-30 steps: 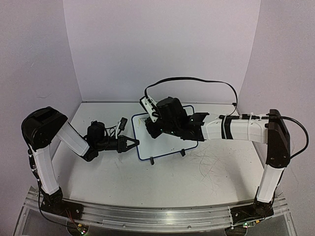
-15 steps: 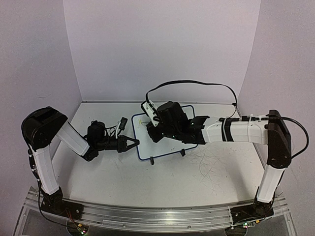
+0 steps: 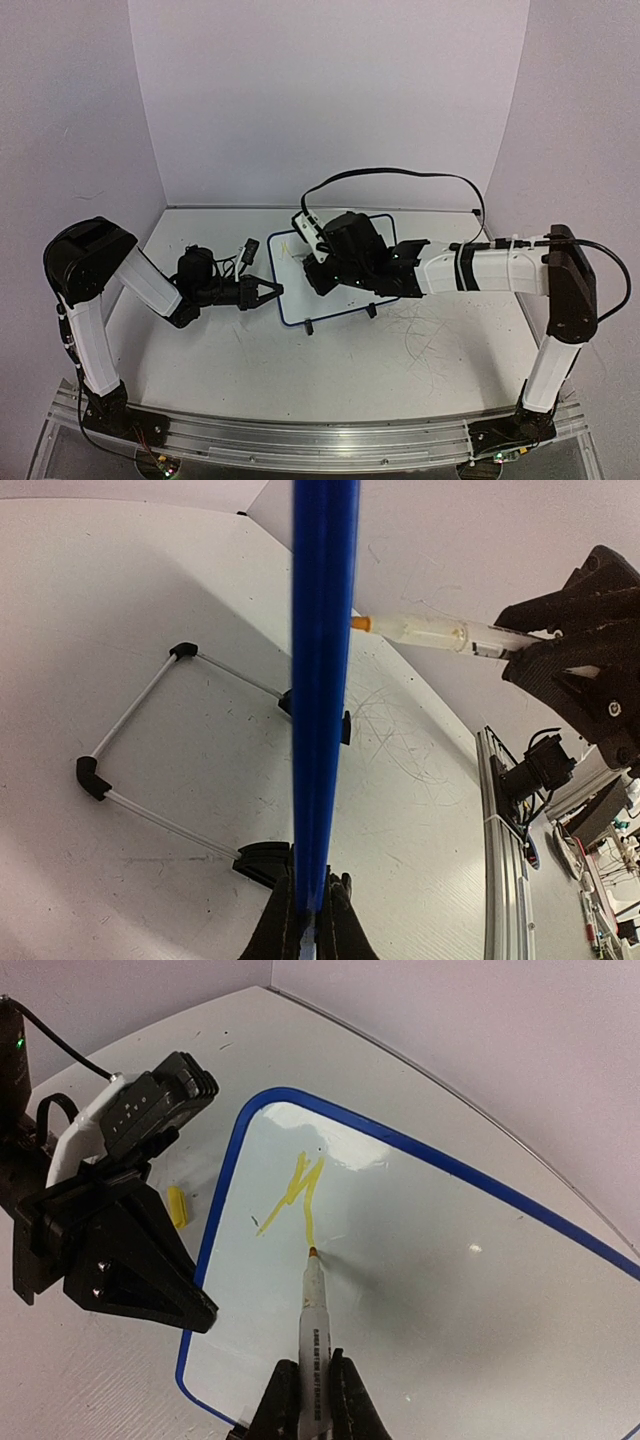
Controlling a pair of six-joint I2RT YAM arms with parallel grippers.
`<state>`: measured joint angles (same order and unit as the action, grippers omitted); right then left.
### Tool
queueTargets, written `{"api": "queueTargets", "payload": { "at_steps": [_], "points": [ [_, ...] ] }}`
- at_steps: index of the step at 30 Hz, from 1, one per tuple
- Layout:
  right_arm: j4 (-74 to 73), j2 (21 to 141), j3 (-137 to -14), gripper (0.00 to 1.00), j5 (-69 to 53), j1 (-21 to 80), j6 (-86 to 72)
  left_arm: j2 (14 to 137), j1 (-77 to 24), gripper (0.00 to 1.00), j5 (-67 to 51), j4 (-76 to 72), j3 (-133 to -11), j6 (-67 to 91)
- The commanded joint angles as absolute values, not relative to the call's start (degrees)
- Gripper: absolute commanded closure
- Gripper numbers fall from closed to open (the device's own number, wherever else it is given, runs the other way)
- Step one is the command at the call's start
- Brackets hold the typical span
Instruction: Write a sentence on the whiteboard
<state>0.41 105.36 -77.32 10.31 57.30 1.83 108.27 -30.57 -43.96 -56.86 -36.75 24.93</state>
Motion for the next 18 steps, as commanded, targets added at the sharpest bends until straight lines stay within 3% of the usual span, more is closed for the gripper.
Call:
{"api": "queueTargets", "payload": {
  "at_steps": [1,18],
  "points": [
    [0.0,103.6,-76.62,1.0,11.8,56.85,0.73,107.11,-30.59,1.0,-44.56,-55.77,-38.32,24.17],
    [0.0,105.73,-81.02,1.0,15.17,56.7,2.25,106.73,-30.59,1.0,-44.73,-55.5,-37.98,24.07]
  ]
}}
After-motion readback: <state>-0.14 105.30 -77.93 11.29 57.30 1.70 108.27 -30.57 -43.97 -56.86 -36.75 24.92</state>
